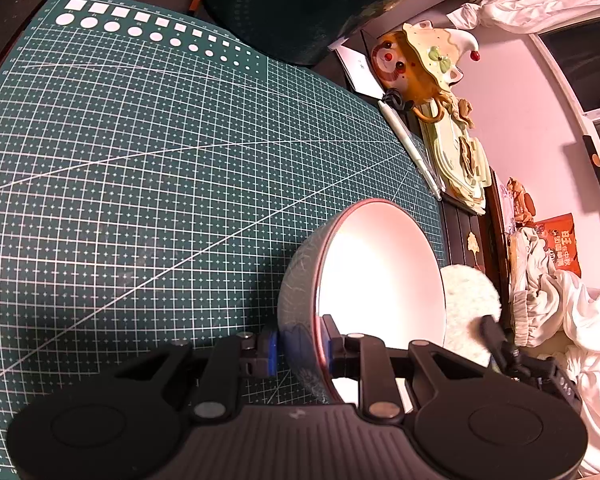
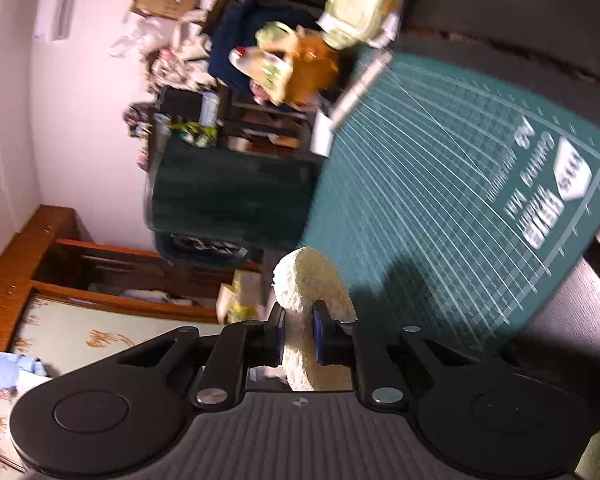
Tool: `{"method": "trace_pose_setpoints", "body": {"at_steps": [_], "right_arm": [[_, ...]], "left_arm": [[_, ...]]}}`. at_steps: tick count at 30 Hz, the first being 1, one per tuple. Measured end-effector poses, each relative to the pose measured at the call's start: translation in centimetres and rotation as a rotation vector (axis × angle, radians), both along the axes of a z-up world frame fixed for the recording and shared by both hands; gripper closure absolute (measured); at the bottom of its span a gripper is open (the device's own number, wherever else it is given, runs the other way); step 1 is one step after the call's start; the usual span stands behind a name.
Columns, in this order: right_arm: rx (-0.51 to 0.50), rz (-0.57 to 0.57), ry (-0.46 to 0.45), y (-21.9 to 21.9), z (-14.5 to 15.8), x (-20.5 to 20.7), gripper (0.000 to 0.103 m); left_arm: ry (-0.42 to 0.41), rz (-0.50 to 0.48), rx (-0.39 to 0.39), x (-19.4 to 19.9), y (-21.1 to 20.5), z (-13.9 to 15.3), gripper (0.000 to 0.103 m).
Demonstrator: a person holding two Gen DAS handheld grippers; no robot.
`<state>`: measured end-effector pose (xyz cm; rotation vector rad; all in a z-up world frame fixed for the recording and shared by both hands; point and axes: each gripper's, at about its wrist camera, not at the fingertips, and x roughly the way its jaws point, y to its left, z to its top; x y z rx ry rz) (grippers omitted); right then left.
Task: Clean bowl
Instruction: 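Bring the sponge back and scrub the bowl's outer wall with the right tool, then rub the white sponge against the bowl's outer wall with the right tool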
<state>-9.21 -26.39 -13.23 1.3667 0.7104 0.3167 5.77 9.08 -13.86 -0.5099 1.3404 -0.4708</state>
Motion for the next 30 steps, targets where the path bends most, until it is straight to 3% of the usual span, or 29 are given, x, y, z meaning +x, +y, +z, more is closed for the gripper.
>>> {"method": "trace_pose_setpoints", "body": {"at_steps": [9,16,22,27,30], "right_arm": [[-0.025,0.04,0.062,1.0,-1.4,0.2,0.089],[0.015,0.005,0.002,0.1,-0.3,0.1,0.089],[-0.029,0.067,0.059,0.9,-1.1,0.5,0.089],[-0.056,0.008,-0.01,-0.1,0.7,0.5,0.089],[-0.047,0.029,-0.005,0.2,0.2,0.6,0.089]], "left_arm": [[-0.004,0.001,0.001,-0.4,0.8,-0.5,0.082],[-0.001,0.0,0.001,-0.2,0.6,-0.9,0.082],[-0.003,0.002,-0.003,0.0,0.5,-1.1,0.082],[0.0,0.003,-0.003,0.1,0.7,-1.1,0.082],[0.001,0.005,-0.003,0.1,0.7,-1.1,0.082]]}}
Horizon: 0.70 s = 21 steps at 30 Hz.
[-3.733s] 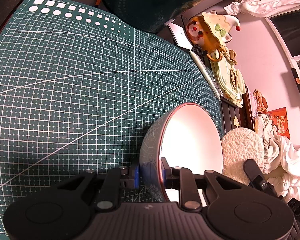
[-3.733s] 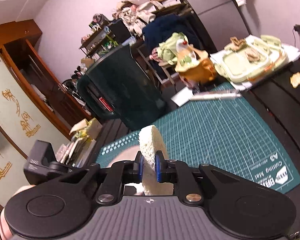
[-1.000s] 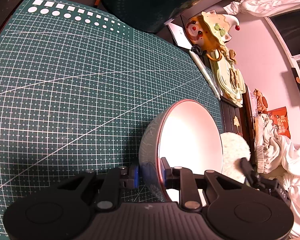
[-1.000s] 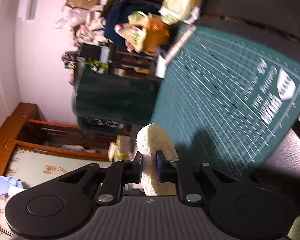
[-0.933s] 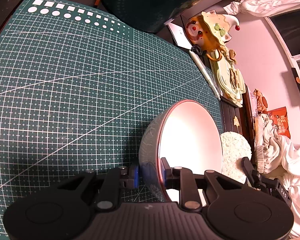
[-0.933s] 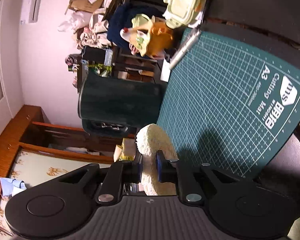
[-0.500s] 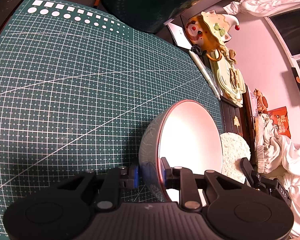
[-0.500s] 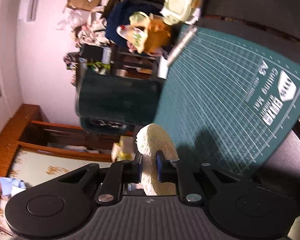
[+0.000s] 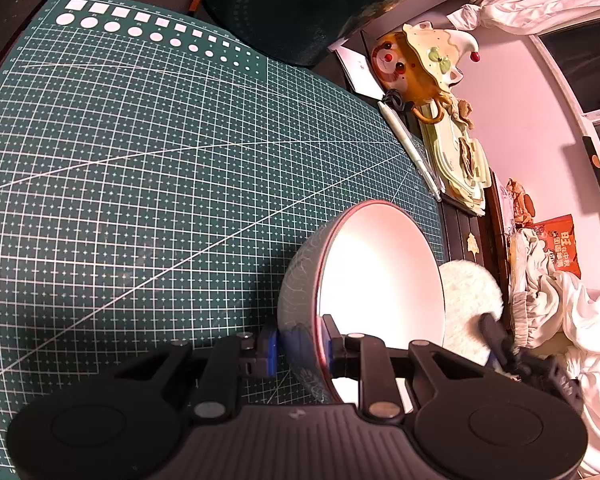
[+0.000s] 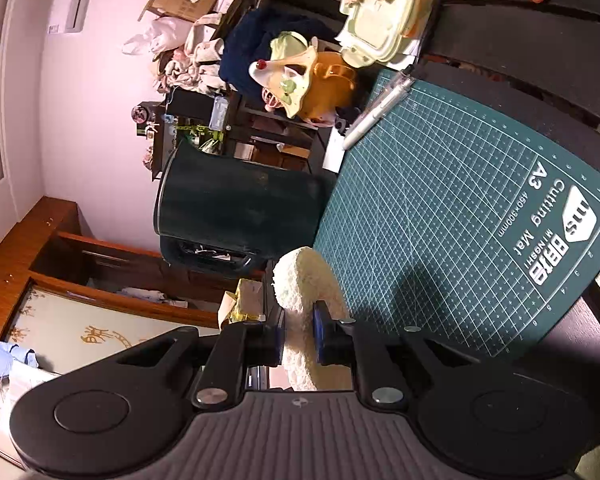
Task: Clean bowl
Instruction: 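Rub the white sponge against the bowl's outer wall with the right tool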
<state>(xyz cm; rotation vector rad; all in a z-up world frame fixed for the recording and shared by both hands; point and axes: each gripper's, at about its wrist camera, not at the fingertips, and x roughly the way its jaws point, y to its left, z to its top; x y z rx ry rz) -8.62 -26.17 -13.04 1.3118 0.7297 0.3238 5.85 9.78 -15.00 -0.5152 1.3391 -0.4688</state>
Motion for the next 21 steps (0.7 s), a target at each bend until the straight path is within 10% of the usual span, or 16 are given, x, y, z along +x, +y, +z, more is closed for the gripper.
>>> {"method": "trace_pose_setpoints", "body": {"at_steps": [21], "right_arm": [[-0.06,0.008,0.007,0.3,0.6,0.1,0.089]], "left_arm": [[-0.003,-0.002,0.003,-0.1,-1.1,-0.1,0.082]]}}
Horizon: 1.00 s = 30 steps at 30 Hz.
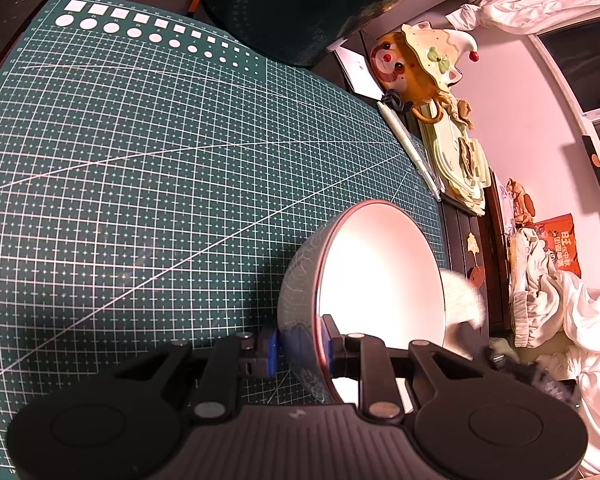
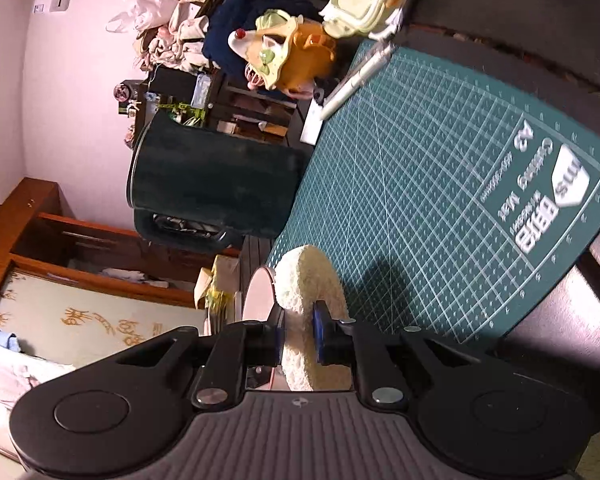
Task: Clean bowl
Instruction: 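Rub the white sponge against the bowl's outer wall with the right tool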
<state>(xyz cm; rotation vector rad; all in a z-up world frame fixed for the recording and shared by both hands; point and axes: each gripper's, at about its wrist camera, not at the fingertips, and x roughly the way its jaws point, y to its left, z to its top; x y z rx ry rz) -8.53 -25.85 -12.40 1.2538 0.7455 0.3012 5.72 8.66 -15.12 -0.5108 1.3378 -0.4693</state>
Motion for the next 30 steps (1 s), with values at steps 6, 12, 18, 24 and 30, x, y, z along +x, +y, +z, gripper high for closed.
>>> {"method": "trace_pose_setpoints", "body": {"at_steps": [6,12,18,24,30], "right_arm": [[-0.008,0.019,-0.014,-0.1,0.2,0.2,0.089],[-0.014,0.039,0.025,0.6,-0.5,0.3,0.089],[0.03,0.001,-0.027,0.1,-0.1,0.0,0.089],[0.003,0.047,0.066,0.7,-1.4,0.4,0.089],[0.037,-0.005,-0.022,-0.2,-0.1,0.2,0.089]], "left_arm": [[0.001,0.0,-0.001,0.1,0.2,0.0,0.082],[-0.001,-0.002,0.0,0.2,0.3,0.0,0.082],[-0.001,-0.003,0.001,0.0,0.3,0.0,0.082],[-0.001,-0.004,0.0,0.1,0.3,-0.1,0.082],[0.0,-0.004,0.0,0.2,0.6,-0.4,0.082]]}}
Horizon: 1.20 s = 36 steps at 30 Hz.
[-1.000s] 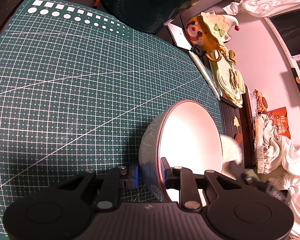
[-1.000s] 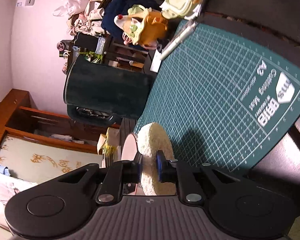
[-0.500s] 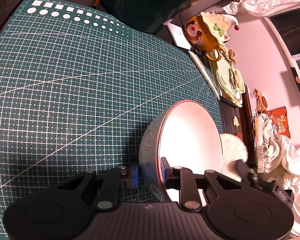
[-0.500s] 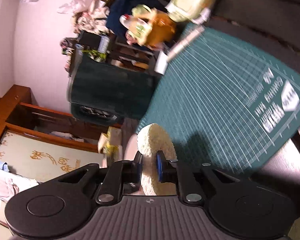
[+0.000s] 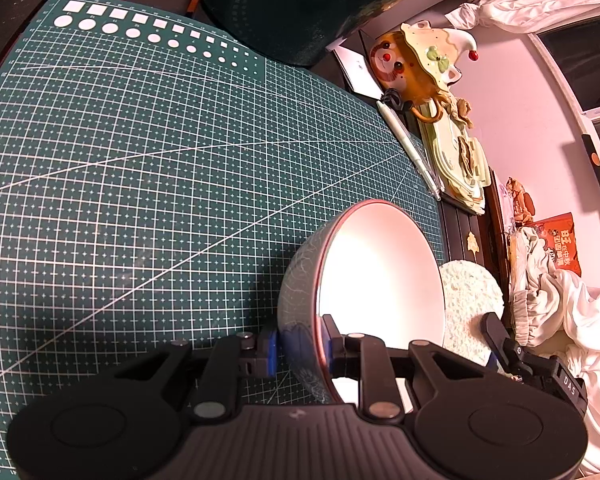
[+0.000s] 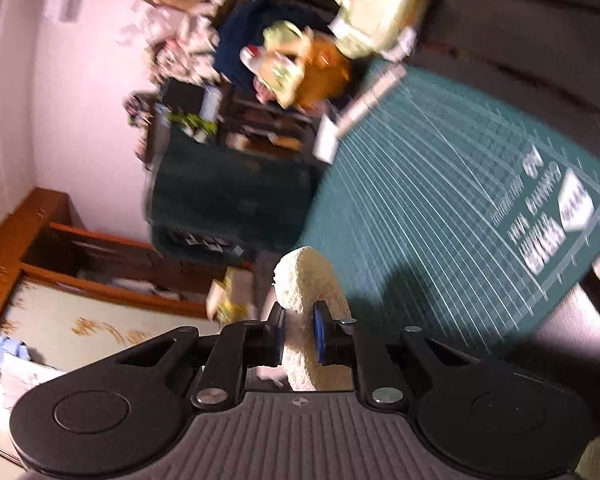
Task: Clean bowl
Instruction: 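Rub the white sponge against the bowl's outer wall with the right tool, then scrub the sponge along the bowl's outer wall below the rim with the right tool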
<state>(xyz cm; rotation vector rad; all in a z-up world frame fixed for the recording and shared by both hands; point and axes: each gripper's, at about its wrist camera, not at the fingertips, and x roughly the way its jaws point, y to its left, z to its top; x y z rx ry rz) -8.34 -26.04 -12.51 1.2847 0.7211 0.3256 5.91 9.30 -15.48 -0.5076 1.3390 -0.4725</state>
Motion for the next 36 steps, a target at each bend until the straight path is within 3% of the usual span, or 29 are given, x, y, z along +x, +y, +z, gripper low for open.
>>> {"method": "trace_pose_setpoints", "body": {"at_steps": [5,13,18,24,29,36], "right_arm": [[-0.001,0.045,0.082,0.8,-1.5,0.1,0.088],[0.057,-0.001,0.019,0.2,-0.6,0.0,0.087],[-0.005,0.045,0.07,0.7,-0.9,0.2,0.087],[0.004,0.008,0.005,0.0,0.3,-0.1,0.087],[-0.005,0.045,0.089,0.9,-1.3,0.1,0.087],[-0.015,0.012,0.021,0.2,0.3,0.0,0.087]], "left_arm": [[-0.005,0.001,0.001,-0.2,-0.4,0.1,0.082],[-0.005,-0.001,0.002,-0.3,-0.5,0.2,0.082],[-0.006,-0.001,0.003,-0.2,-0.4,0.1,0.082],[-0.007,0.002,0.004,-0.5,-0.9,0.3,0.082],[-0.008,0.003,0.001,-0.3,-0.5,0.1,0.082],[-0.008,0.002,0.002,-0.3,-0.5,0.0,0.082]]}}
